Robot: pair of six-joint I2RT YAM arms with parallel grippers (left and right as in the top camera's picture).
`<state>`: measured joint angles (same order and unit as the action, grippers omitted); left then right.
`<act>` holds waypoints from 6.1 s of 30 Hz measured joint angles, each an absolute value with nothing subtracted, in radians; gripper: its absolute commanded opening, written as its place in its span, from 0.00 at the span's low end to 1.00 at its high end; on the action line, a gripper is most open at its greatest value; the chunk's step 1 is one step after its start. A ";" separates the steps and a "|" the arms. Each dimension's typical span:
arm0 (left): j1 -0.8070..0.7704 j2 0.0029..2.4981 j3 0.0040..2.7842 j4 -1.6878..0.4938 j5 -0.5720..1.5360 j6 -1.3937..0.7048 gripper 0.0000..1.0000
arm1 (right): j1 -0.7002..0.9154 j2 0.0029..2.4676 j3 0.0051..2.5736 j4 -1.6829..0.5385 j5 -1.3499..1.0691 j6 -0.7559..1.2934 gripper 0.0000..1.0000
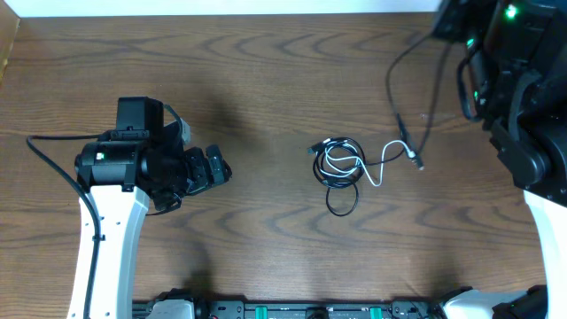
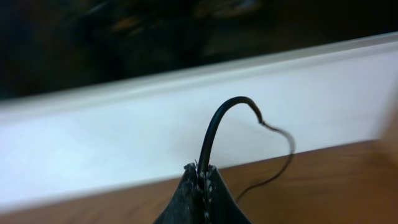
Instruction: Untangle cables
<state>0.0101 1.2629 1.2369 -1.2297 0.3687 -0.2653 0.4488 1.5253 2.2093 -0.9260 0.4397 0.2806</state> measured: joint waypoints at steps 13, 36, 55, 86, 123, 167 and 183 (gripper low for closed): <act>0.010 1.263 1.237 -1.258 0.368 -0.265 0.98 | 0.450 1.689 2.209 -1.156 0.008 0.357 0.02; 0.010 1.263 1.210 -1.280 0.362 -0.266 0.98 | 0.262 1.874 2.205 -1.457 0.379 0.603 0.79; 0.010 1.263 1.188 -1.275 0.365 -0.266 0.98 | 0.299 1.992 2.014 -1.404 -0.017 0.368 0.99; 0.010 1.263 1.188 -1.275 0.365 -0.266 0.98 | 0.277 2.075 1.621 -0.957 0.055 0.249 0.16; 0.010 1.264 1.187 -1.275 0.368 -0.266 0.98 | 0.248 1.642 2.376 -1.262 0.245 0.289 0.16; 0.010 1.263 1.187 -1.275 0.368 -0.266 0.98 | 0.432 2.397 2.366 -1.556 -0.039 0.009 0.62; 0.010 1.264 1.187 -1.275 0.368 -0.266 0.98 | 0.451 2.460 2.384 -1.589 0.023 0.018 0.01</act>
